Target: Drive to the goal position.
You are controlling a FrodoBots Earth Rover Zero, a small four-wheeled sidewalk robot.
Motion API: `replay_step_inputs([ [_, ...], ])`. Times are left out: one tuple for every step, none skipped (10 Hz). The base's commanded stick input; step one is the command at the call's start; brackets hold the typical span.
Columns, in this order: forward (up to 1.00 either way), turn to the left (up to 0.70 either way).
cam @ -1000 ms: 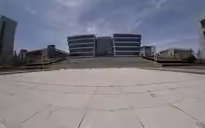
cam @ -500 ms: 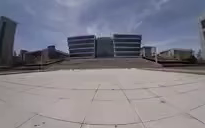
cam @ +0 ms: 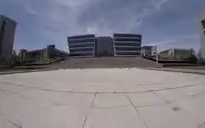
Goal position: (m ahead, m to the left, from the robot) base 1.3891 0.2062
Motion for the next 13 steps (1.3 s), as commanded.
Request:
replay_step_inputs([
  [0.69, 0.00],
  [0.69, 0.00],
  [0.69, 0.00],
  [0.69, 0.00],
  [0.69, 0.00],
  [0.69, 0.00],
  [0.69, 0.00],
  [0.69, 0.00],
  [0.69, 0.00],
  [0.69, 0.00],
  [0.69, 0.00],
  [0.69, 0.00],
  [0.69, 0.00],
])
